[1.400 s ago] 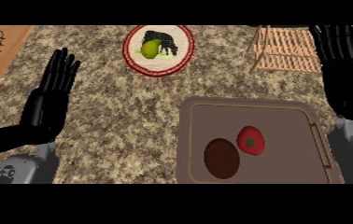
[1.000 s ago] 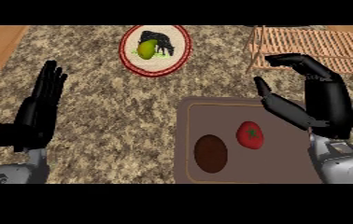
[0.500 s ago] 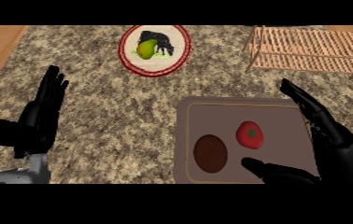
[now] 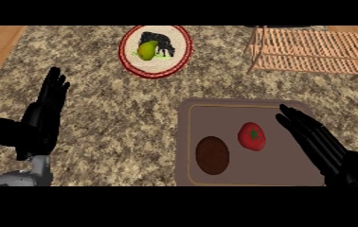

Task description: Pick the tomato from the tray and place it in the tiered shelf

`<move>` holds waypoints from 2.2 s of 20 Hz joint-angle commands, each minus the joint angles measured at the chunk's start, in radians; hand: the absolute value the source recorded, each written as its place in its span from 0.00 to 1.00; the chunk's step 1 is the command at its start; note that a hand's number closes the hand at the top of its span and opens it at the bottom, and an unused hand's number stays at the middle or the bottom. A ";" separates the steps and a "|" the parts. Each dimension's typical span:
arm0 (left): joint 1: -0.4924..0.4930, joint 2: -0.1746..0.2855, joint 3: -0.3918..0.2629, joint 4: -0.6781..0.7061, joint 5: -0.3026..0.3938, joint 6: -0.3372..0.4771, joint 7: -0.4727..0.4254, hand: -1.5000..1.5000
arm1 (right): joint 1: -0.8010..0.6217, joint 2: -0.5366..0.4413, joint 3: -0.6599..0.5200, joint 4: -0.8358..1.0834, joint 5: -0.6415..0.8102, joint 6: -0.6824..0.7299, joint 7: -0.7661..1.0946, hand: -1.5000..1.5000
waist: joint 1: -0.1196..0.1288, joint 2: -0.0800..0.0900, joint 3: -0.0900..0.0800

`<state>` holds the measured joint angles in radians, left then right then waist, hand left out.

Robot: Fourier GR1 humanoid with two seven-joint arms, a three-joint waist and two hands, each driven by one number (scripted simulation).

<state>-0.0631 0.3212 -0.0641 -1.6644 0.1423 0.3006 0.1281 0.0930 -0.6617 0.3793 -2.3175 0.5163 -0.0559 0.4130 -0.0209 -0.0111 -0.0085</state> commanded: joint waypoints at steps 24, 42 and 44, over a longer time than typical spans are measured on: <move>0.004 -0.042 0.001 0.029 -0.017 -0.030 -0.038 0.50 | -0.310 0.366 0.440 0.267 0.693 0.513 0.841 0.00 | 0.020 0.009 0.007; -0.042 -0.102 0.024 0.028 -0.091 -0.053 0.015 0.50 | -0.124 0.409 0.289 0.410 0.869 0.335 0.525 0.00 | 0.018 0.011 0.009; -0.005 -0.075 0.075 0.023 -0.058 -0.106 -0.022 0.50 | -0.112 0.395 0.266 0.362 0.866 0.356 0.490 0.00 | 0.019 0.010 0.008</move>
<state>-0.0621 0.2506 -0.0178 -1.6688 0.0844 0.2260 0.1290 -0.0695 -0.2562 0.6517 -1.8967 1.3547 0.3090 0.9185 0.0002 -0.0003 0.0002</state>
